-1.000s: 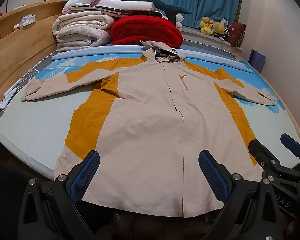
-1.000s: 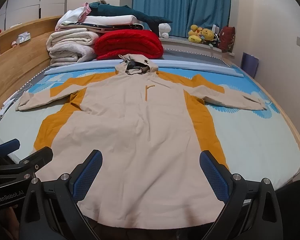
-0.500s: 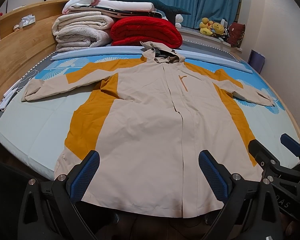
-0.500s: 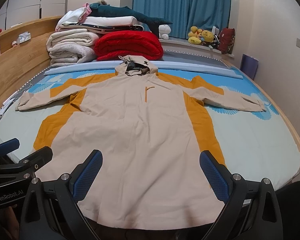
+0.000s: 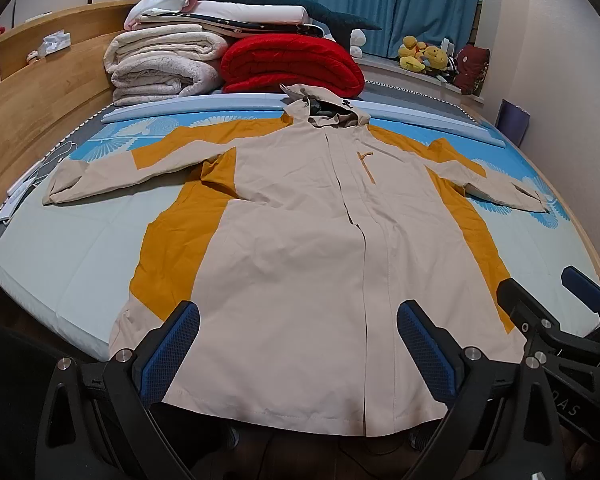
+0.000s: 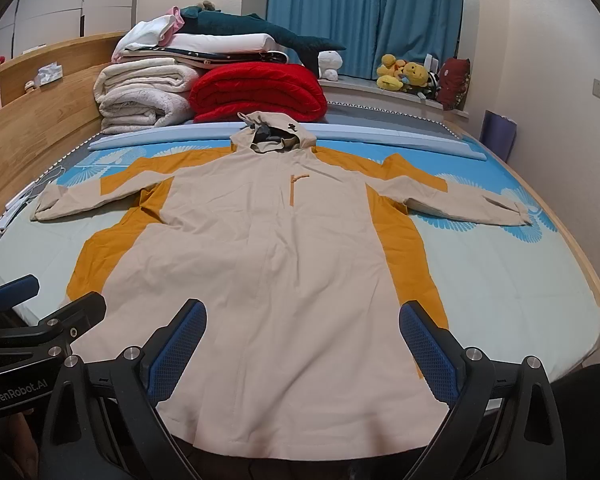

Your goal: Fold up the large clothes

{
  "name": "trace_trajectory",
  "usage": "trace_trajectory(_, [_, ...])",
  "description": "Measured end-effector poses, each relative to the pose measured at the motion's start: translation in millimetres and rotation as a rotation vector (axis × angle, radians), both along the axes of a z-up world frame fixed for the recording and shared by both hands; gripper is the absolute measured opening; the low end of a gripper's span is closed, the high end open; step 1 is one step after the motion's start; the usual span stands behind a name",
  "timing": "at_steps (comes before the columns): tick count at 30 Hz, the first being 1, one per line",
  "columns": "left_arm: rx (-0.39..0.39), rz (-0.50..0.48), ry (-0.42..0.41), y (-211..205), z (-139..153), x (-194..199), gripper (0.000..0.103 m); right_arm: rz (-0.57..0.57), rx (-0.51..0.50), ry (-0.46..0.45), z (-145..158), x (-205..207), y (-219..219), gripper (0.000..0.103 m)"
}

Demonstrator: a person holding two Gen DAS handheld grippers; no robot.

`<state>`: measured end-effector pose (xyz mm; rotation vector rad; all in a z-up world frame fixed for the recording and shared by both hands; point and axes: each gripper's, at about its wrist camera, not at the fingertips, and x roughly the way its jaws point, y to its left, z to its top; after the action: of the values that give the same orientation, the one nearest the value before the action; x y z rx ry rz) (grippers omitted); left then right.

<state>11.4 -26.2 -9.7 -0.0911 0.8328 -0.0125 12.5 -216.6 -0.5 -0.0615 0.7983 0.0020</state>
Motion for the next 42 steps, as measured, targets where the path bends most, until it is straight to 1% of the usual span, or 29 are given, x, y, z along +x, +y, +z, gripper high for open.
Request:
trace_trajectory(23, [0.000,-0.001,-0.002,0,-1,-1,0.097,0.000,0.001,-0.003,-2,0,-2,0.097])
trace_trajectory(29, [0.006,-0.008,-0.011,-2,3,0,0.095,-0.007,0.006,0.008,0,1,0,0.097])
trace_trajectory(31, [0.011,-0.015,-0.013,-4,5,2,0.089,-0.011,0.008,0.012,1,2,0,0.097])
trace_trajectory(33, [0.016,-0.020,-0.020,-6,7,2,0.087,-0.013,0.010,0.021,1,3,-1,0.097])
trace_trajectory(35, [0.010,-0.024,-0.027,-5,9,3,0.083,-0.014,0.016,0.028,1,5,-5,0.097])
trace_trajectory(36, [0.010,-0.026,-0.028,-5,9,4,0.078,-0.013,0.019,0.032,0,5,-6,0.097])
trace_trajectory(38, [0.020,-0.024,-0.033,-4,11,8,0.073,-0.014,0.020,0.037,0,7,-7,0.097])
trace_trajectory(40, [0.026,-0.020,-0.035,-1,13,13,0.060,-0.011,0.018,0.041,0,8,-7,0.097])
trace_trajectory(41, [0.027,-0.018,-0.035,1,14,17,0.057,-0.009,0.016,0.047,0,9,-7,0.097])
trace_trajectory(42, [0.025,-0.015,-0.035,5,17,23,0.052,-0.008,0.019,0.049,2,13,-8,0.097])
